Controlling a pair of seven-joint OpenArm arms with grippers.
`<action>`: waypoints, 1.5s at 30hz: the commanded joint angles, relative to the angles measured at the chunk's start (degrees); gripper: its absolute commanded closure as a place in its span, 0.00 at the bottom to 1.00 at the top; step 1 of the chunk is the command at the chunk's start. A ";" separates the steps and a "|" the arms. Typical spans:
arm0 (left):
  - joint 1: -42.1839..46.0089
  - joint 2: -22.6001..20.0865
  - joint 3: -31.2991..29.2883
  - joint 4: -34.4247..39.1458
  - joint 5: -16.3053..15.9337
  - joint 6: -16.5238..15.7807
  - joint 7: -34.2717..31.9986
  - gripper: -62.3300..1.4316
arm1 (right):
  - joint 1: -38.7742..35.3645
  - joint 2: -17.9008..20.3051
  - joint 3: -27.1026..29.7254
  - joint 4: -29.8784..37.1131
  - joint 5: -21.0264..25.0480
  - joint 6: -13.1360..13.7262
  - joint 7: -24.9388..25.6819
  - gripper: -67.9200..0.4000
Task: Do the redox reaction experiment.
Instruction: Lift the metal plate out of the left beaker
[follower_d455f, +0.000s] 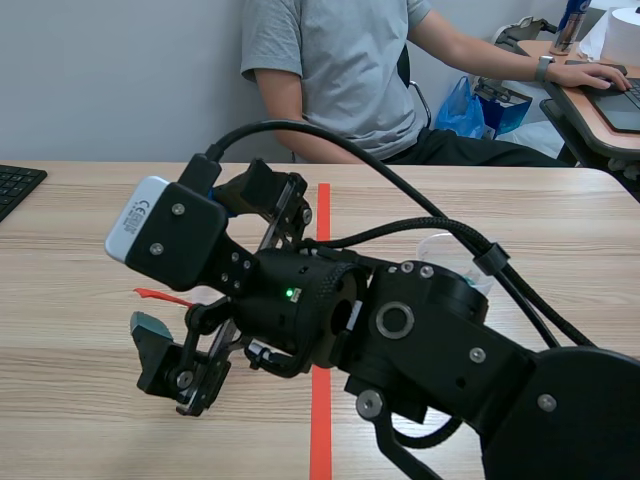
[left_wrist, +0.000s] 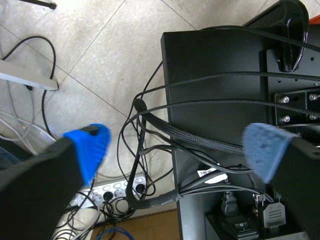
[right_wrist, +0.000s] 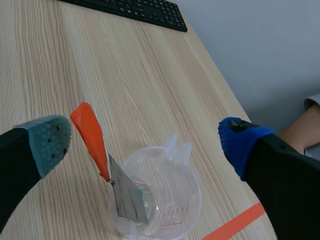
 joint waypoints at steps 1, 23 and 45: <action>0.48 0.09 -0.44 0.96 -0.33 -0.04 -0.37 0.27 | 0.83 -0.04 0.33 1.03 0.24 -0.83 0.50 0.19; 0.48 0.09 -0.44 0.96 -0.33 0.09 -0.35 0.90 | 0.83 -0.04 0.48 1.03 0.24 -5.14 0.42 0.98; 0.46 0.09 -0.44 0.96 -0.35 0.11 -0.52 0.90 | 4.55 -0.02 6.51 8.02 21.31 -1.29 -11.17 0.98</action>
